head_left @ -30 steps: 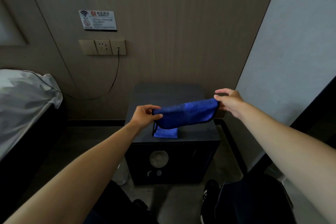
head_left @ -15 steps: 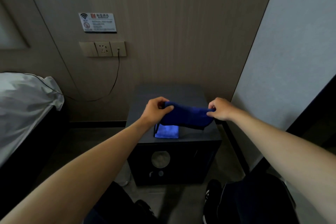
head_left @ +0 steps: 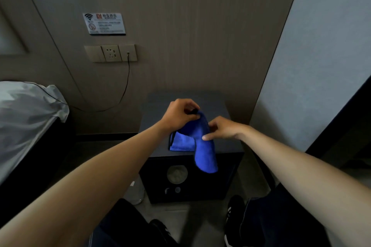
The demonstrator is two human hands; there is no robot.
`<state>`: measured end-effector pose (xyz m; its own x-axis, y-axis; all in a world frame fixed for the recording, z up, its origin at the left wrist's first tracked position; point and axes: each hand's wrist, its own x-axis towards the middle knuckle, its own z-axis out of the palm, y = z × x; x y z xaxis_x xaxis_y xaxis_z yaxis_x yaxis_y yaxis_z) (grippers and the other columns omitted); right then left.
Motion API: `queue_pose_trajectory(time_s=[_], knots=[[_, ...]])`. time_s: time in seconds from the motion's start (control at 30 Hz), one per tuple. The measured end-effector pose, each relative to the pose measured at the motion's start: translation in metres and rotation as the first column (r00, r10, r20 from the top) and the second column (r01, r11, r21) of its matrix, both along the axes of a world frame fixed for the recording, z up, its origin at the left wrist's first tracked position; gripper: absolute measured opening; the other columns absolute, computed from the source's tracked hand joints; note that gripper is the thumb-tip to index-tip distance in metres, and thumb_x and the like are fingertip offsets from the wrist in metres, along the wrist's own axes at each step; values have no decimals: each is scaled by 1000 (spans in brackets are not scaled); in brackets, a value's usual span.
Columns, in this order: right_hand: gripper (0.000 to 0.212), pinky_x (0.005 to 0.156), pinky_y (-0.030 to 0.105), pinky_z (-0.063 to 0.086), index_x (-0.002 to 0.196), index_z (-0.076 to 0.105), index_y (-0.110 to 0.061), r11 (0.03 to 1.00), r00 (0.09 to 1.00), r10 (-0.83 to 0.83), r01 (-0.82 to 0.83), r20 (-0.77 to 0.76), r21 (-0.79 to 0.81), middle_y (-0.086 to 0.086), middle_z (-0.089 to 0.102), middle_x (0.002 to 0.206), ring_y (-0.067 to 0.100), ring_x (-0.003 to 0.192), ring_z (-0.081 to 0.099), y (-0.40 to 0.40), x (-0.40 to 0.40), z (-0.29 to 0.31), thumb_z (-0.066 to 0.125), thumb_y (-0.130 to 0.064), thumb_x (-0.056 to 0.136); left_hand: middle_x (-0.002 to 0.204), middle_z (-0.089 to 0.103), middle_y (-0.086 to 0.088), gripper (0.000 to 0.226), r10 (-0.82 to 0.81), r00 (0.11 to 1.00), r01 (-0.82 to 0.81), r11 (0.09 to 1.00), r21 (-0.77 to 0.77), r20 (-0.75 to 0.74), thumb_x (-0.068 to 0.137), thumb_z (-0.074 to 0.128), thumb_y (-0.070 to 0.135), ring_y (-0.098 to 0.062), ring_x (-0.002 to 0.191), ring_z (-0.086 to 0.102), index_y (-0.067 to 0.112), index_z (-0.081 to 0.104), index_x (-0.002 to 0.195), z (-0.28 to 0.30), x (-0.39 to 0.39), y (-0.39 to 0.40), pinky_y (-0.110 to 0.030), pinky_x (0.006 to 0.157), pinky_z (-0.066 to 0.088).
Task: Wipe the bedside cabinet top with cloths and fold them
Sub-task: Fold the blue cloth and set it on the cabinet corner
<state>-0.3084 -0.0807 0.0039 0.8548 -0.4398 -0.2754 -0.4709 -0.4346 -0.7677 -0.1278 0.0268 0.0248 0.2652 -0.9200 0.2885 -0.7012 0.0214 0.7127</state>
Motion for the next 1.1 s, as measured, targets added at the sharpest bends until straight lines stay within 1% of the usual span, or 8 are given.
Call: queue_pose_trajectory(time_s=[0.2, 0.33, 0.4, 0.47, 0.53, 0.67, 0.87, 1.1], knots=[[18, 87, 34, 51, 113, 63, -10, 771, 973, -203, 88, 113, 631, 10, 71, 107, 23, 101, 66, 13, 8, 12, 52, -15, 100, 88, 70, 4, 37, 344, 921, -320, 936, 148, -181, 76, 82, 39, -12, 84, 66, 15, 66, 99, -20, 11, 3, -26, 73, 53], [19, 85, 34, 44, 101, 63, -12, 615, 904, -393, 124, 167, 779, 9, 68, 97, 21, 90, 63, 11, 8, 20, 44, -14, 100, 67, 58, -4, 55, 460, 813, -305, 859, 412, -356, 94, 52, 59, -23, 68, 56, 7, 62, 81, -34, 13, 10, -33, 73, 47], [23, 96, 39, 44, 110, 64, -9, 579, 859, -481, 162, 174, 799, 11, 67, 106, 25, 99, 63, 7, 11, 19, 45, -15, 99, 62, 55, -7, 79, 479, 640, -157, 847, 507, -601, 98, 34, 64, -23, 59, 52, -9, 65, 102, -40, 11, 12, -37, 79, 49], [30, 96, 40, 46, 120, 63, -7, 559, 839, -517, 182, 168, 809, 12, 66, 107, 26, 99, 62, 3, 13, 20, 47, -19, 98, 94, 69, -17, 82, 421, 451, 18, 877, 479, -787, 97, 25, 68, -25, 81, 64, -2, 61, 121, -45, 5, 14, -40, 98, 48], [29, 79, 33, 49, 117, 64, -9, 566, 839, -520, 196, 162, 801, 9, 64, 98, 22, 86, 61, 2, 15, 20, 49, -23, 96, 128, 64, -20, 78, 355, 400, 18, 919, 395, -845, 97, 26, 68, -29, 107, 66, 5, 59, 128, -44, -3, 11, -41, 103, 48], [20, 59, 23, 50, 103, 67, -10, 583, 838, -528, 242, 135, 775, 4, 64, 80, 16, 68, 60, 2, 15, 20, 52, -21, 95, 122, 69, -13, 65, 295, 406, -102, 955, 278, -865, 96, 45, 61, -23, 108, 66, 2, 67, 110, -39, -8, 4, -36, 98, 50], [20, 72, 31, 57, 113, 67, -6, 639, 820, -564, 355, 102, 682, 11, 73, 102, 20, 90, 71, -4, 11, 20, 61, -6, 94, 86, 66, -9, 20, 192, 610, -92, 981, 172, -769, 92, 70, 24, -20, 84, 64, 5, 66, 93, -39, -7, 9, -24, 71, 58], [72, 89, 43, 57, 131, 52, -9, 629, 718, -678, 457, 156, 629, 18, 65, 119, 31, 109, 67, -17, 11, 21, 77, 18, 68, 90, 67, -4, 51, 242, 704, -173, 970, 170, -668, 76, 86, 17, -20, 86, 70, 17, 57, 118, -42, -3, 14, -29, 69, 58]])
